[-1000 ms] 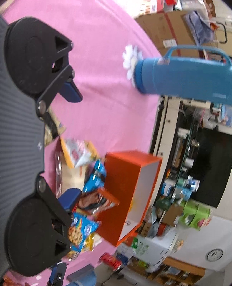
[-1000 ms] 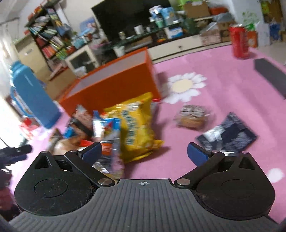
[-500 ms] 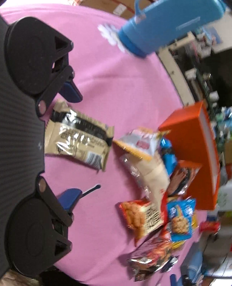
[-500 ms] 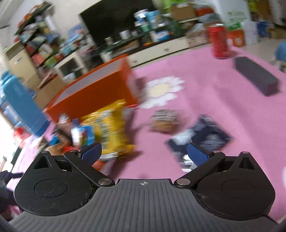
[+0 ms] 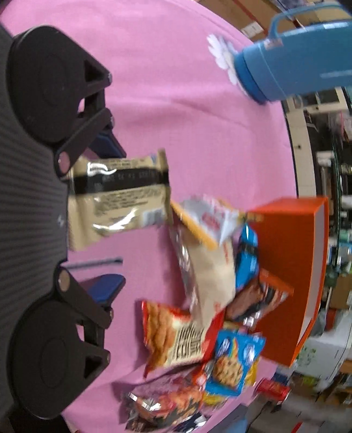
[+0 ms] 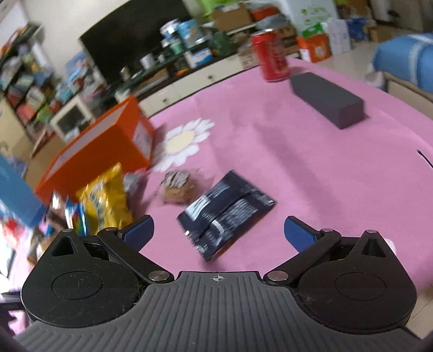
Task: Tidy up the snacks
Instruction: 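Move left tool to the beige striped packet while right tool approaches the dark navy packet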
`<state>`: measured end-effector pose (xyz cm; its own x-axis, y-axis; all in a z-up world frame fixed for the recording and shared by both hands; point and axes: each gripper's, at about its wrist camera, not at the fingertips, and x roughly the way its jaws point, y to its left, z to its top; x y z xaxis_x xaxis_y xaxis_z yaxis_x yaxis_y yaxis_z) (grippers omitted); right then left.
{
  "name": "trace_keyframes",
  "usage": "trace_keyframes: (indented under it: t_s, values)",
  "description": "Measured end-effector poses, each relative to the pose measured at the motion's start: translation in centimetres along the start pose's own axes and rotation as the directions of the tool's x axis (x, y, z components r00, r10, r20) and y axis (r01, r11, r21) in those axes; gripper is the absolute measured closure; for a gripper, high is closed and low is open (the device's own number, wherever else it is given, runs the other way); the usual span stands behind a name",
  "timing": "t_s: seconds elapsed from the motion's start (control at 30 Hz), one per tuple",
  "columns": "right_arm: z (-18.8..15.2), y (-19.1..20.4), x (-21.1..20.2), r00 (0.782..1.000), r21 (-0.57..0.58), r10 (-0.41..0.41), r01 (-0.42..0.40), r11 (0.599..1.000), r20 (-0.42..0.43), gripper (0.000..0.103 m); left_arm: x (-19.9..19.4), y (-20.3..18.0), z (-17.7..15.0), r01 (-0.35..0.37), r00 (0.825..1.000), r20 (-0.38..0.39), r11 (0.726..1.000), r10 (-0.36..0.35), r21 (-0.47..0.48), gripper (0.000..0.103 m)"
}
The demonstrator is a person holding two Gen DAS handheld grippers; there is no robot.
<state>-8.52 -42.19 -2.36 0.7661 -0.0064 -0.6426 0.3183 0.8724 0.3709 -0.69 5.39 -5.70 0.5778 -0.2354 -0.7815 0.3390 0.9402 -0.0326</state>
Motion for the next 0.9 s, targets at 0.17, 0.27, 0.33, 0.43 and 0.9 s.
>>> trace_keyframes:
  t_s: [0.17, 0.27, 0.33, 0.43, 0.9]
  values:
    - [-0.5, 1.4, 2.1, 0.997, -0.069, -0.055, 0.051, 0.996, -0.051, 0.009, 0.4, 0.4, 0.5, -0.001, 1.0, 0.01, 0.999, 0.001, -0.043, 0.012]
    - [0.0, 2.1, 3.2, 0.997, -0.077, -0.051, 0.047, 0.996, -0.05, 0.009, 0.6, 0.7, 0.9, 0.013, 1.0, 0.012, 0.998, -0.012, -0.068, 0.011]
    - [0.8, 2.7, 4.6, 0.998, -0.06, -0.044, 0.042, 0.997, -0.044, 0.009, 0.7, 0.7, 1.0, 0.012, 1.0, 0.013, 0.998, -0.011, -0.068, 0.011]
    - [1.7, 3.5, 5.9, 0.988, -0.092, -0.149, 0.145, 0.985, -0.041, 0.01, 0.9, 0.5, 1.1, 0.006, 1.0, 0.013, 0.998, -0.006, -0.062, 0.01]
    - [0.7, 2.4, 4.4, 0.956, -0.228, -0.29, 0.272, 0.935, -0.048, 0.014, 0.9, 0.1, 0.5, -0.031, 1.0, 0.003, 0.999, 0.031, -0.009, 0.009]
